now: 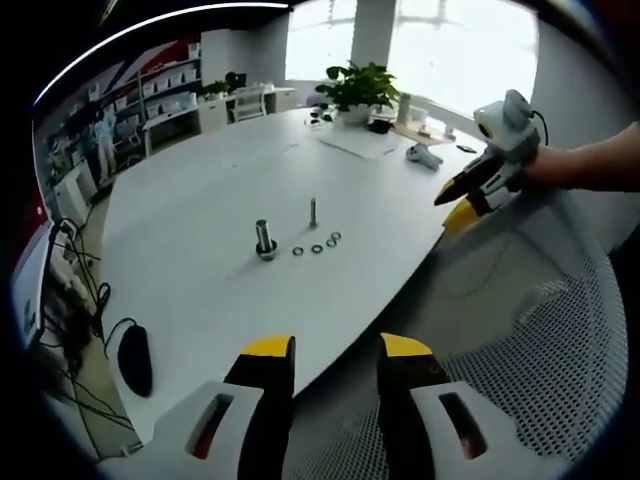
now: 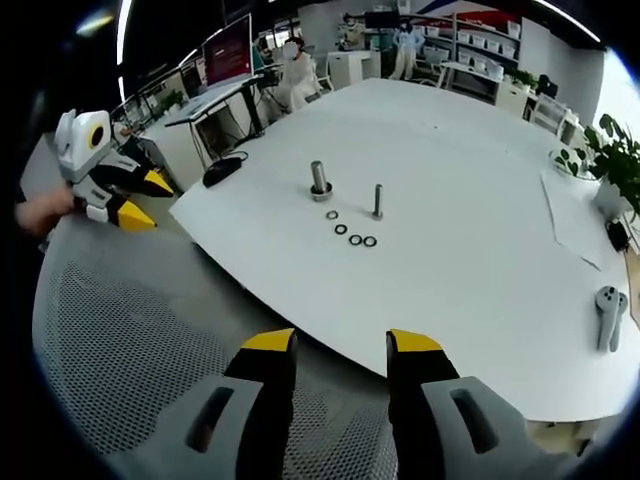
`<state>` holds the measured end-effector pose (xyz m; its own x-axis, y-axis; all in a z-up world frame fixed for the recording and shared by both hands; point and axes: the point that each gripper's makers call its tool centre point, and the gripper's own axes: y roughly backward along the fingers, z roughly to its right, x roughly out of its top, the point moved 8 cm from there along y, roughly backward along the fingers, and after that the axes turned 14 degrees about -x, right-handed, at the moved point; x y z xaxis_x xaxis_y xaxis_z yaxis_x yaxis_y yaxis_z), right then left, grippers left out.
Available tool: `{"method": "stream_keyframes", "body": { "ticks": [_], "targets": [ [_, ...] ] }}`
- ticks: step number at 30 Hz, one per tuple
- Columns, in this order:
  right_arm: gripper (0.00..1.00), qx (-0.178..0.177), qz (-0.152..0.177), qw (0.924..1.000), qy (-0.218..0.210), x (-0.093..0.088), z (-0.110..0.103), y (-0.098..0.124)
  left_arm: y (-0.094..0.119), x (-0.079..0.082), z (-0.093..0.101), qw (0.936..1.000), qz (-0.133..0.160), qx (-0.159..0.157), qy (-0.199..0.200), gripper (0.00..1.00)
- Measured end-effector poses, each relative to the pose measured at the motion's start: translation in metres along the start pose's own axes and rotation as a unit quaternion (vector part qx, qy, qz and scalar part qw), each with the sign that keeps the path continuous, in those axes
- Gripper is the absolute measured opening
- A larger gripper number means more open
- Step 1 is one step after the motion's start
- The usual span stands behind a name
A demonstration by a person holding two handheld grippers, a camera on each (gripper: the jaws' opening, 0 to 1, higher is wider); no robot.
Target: Place the washer onto the threaded stud by aligning its center hole with the stud, sliding it down to the base, and recovering from edge contact or off-axis alignment until the washer reaches the visible bottom stop.
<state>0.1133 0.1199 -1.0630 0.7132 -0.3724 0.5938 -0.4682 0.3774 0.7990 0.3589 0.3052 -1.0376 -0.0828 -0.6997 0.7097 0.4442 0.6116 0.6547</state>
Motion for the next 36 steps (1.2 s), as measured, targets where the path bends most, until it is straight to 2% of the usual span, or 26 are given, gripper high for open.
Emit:
{"method": "stream_keyframes", "body": {
  "ticks": [5, 7, 8, 12, 16, 31, 36],
  "targets": [
    [0.38, -0.002, 0.000, 1.0000, 0.000, 0.0002, -0.0017, 0.0029, -0.0029, -0.0057, -0.0042, 1.0000, -0.009, 0.000, -0.002, 0.31],
    [0.38, -0.004, 0.000, 1.0000, 0.000, -0.0013, -0.0020, -0.0013, 0.0003, -0.0014, 0.0002, 1.0000, -0.005, -0.002, 0.001, 0.31],
    [0.38, -0.004, 0.000, 1.0000, 0.000, -0.0016, -0.0019, -0.0022, -0.0018, -0.0045, -0.0030, 1.0000, -0.006, -0.003, 0.002, 0.31],
    [0.38, -0.007, -0.003, 1.0000, 0.001, -0.0007, 0.0009, 0.0019, -0.0035, -0.0028, 0.0011, 0.9998, -0.017, -0.009, -0.004, 0.31],
    [0.38, -0.010, -0.005, 0.9999, -0.001, -0.0012, 0.0015, 0.0003, -0.0009, -0.0036, -0.0018, 1.0000, -0.005, -0.007, 0.002, 0.31],
    [0.38, -0.012, -0.021, 0.9997, 0.008, -0.0053, 0.0041, -0.0046, -0.0028, 0.0001, 0.0022, 0.9999, -0.005, -0.011, -0.006, 0.31],
    [0.38, -0.008, -0.025, 0.9996, 0.013, -0.0035, 0.0007, -0.0021, -0.0003, 0.0007, -0.0013, 1.0000, 0.004, -0.004, 0.001, 0.31]
  ]
}}
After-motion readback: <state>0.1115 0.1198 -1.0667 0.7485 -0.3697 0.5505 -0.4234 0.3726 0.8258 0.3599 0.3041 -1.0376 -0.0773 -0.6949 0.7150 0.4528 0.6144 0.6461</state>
